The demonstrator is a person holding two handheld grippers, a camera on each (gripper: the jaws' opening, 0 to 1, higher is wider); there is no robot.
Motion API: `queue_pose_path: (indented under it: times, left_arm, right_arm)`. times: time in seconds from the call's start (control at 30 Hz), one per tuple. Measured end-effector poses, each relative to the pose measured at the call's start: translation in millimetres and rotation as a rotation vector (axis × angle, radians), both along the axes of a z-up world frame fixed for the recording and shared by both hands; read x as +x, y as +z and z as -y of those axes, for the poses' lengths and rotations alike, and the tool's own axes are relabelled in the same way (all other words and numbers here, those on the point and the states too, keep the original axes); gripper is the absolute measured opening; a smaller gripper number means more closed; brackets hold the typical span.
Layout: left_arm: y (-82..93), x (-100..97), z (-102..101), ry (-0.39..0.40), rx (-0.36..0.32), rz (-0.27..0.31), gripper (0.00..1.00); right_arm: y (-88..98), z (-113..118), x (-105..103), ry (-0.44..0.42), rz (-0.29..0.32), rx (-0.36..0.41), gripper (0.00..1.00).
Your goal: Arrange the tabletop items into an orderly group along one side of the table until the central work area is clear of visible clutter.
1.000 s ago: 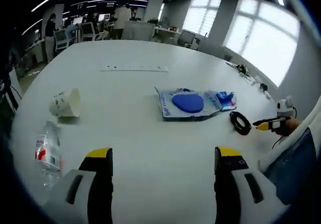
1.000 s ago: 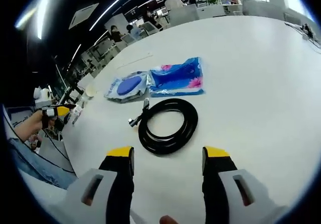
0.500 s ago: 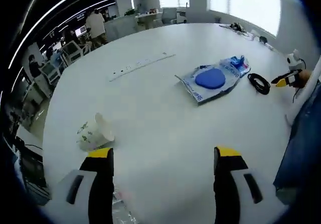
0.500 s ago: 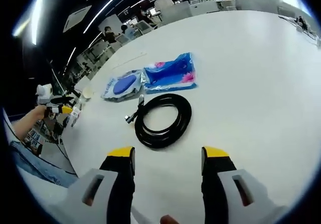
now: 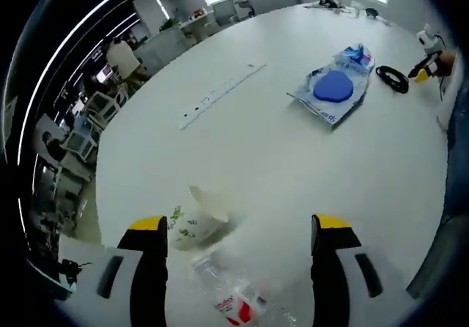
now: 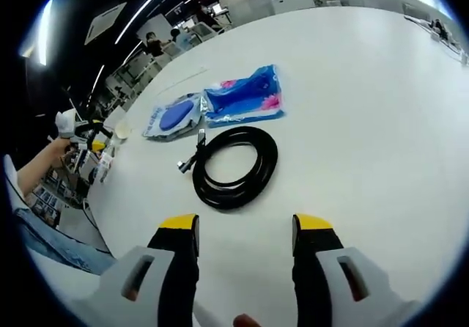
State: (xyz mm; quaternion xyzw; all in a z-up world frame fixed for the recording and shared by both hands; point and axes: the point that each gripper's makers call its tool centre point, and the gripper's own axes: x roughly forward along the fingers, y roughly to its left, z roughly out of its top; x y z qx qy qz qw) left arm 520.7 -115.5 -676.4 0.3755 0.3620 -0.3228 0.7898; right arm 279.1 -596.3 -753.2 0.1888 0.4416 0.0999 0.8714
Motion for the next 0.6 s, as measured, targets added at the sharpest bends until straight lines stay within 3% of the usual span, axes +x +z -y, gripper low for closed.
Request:
queue_pose_path:
  times: [0.1,0.27,0.43,0.6]
  left_arm:
    - [-4.0,12.6,-6,-0.067,0.069,0.016,0.81]
    - [-12.0,24.3,-7,-0.081,0.036,-0.029,0.79]
    - [-16.1,36.9,-12,-0.137,0.073,-0.042,0.73]
    - [-35.7,47.6,-23,-0.148,0.116,-0.108,0.68]
  right_arm:
    - [-0.2,0,-1,-0.003,-0.008,-0.003,0.5]
    - [-1.4,5,-6,-0.027,-0.025,-0.011,0.5]
    - [-1.0,7,-8,-0.052,-0.032,-0.01,0.48]
    - [2.8,5,-2,-0.053,-0.022,-0.005,0.49]
